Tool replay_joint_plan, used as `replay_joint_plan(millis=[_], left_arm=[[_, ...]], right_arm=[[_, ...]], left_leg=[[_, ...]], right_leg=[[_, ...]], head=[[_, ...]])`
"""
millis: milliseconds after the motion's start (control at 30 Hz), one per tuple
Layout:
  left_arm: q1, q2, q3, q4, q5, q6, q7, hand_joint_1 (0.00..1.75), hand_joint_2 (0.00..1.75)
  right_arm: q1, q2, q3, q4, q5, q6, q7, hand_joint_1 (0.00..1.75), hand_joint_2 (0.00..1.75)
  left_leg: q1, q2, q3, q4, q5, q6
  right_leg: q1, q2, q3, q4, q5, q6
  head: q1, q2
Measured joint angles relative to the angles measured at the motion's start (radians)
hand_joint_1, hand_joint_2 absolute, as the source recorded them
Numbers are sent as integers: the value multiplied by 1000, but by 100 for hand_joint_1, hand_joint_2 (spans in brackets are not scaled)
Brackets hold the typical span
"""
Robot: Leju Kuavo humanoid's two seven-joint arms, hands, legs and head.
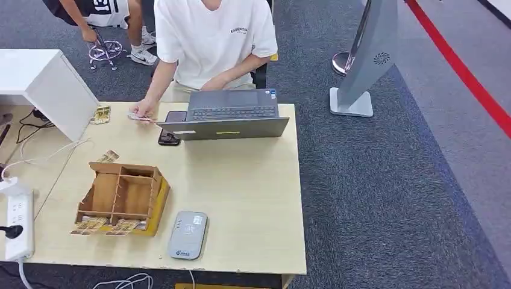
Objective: Pass the card to the sensor for recognition and then transmit it.
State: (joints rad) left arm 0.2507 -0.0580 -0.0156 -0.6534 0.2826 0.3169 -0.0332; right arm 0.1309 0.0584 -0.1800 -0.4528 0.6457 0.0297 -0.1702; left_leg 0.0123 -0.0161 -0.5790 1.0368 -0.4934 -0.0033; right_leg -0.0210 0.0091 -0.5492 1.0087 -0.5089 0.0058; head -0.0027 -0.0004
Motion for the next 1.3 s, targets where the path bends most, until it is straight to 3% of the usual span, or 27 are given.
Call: replay_joint_plan(millis=[533, 567, 733, 767, 833, 867, 1033, 1067, 1300], left_arm=[[-62, 40, 0, 154, -214, -238, 19, 0, 0], [-65, 42, 1, 163, -227, -253, 19, 0, 175], [-64, 45, 1, 179, -273, -305, 28, 0, 175], [-60, 43, 1, 173, -272, -303, 30, 0, 0], [-52, 38, 1, 156, -261, -288, 31, 0, 0], [-47, 34, 1, 146, -254, -280, 31, 0, 175], [-18, 13, 1, 73, -220, -232, 29, 0, 175], [-12, 6, 1, 57, -214, -223, 28, 0, 0], [47, -29, 0, -83, -164, -152, 13, 0, 0]], right_arm=[[13, -31, 114, 26, -489, -21, 130, 0, 0], [14, -32, 122, 28, -519, -21, 137, 0, 175], [15, -37, 132, 32, -626, -30, 166, 0, 175], [14, -37, 124, 31, -618, -29, 165, 0, 0], [11, -37, 108, 31, -582, -26, 157, 0, 0], [10, -36, 97, 31, -562, -22, 152, 0, 0], [0, -21, 29, 19, -456, -11, 124, 0, 0], [-2, -18, 14, 16, -434, -9, 119, 0, 0], [-17, 13, -109, -9, -279, 5, 81, 0, 0]], left_leg=[[0, 0, 0, 0, 0, 0], [0, 0, 0, 0, 0, 0], [0, 0, 0, 0, 0, 0], [0, 0, 0, 0, 0, 0], [0, 0, 0, 0, 0, 0], [0, 0, 0, 0, 0, 0], [0, 0, 0, 0, 0, 0], [0, 0, 0, 0, 0, 0], [0, 0, 0, 0, 0, 0]], right_leg=[[0, 0, 1, 0, 0, 0], [0, 0, 0, 0, 0, 0], [0, 0, 1, 0, 0, 0], [0, 0, 1, 0, 0, 0], [0, 0, 1, 0, 0, 0], [0, 0, 2, 0, 0, 0], [0, 0, 2, 0, 0, 0], [0, 0, 2, 0, 0, 0], [0, 0, 2, 0, 0, 0]], head=[[0, 0], [0, 0], [0, 0], [0, 0], [0, 0], [0, 0], [0, 0], [0, 0], [0, 0]])
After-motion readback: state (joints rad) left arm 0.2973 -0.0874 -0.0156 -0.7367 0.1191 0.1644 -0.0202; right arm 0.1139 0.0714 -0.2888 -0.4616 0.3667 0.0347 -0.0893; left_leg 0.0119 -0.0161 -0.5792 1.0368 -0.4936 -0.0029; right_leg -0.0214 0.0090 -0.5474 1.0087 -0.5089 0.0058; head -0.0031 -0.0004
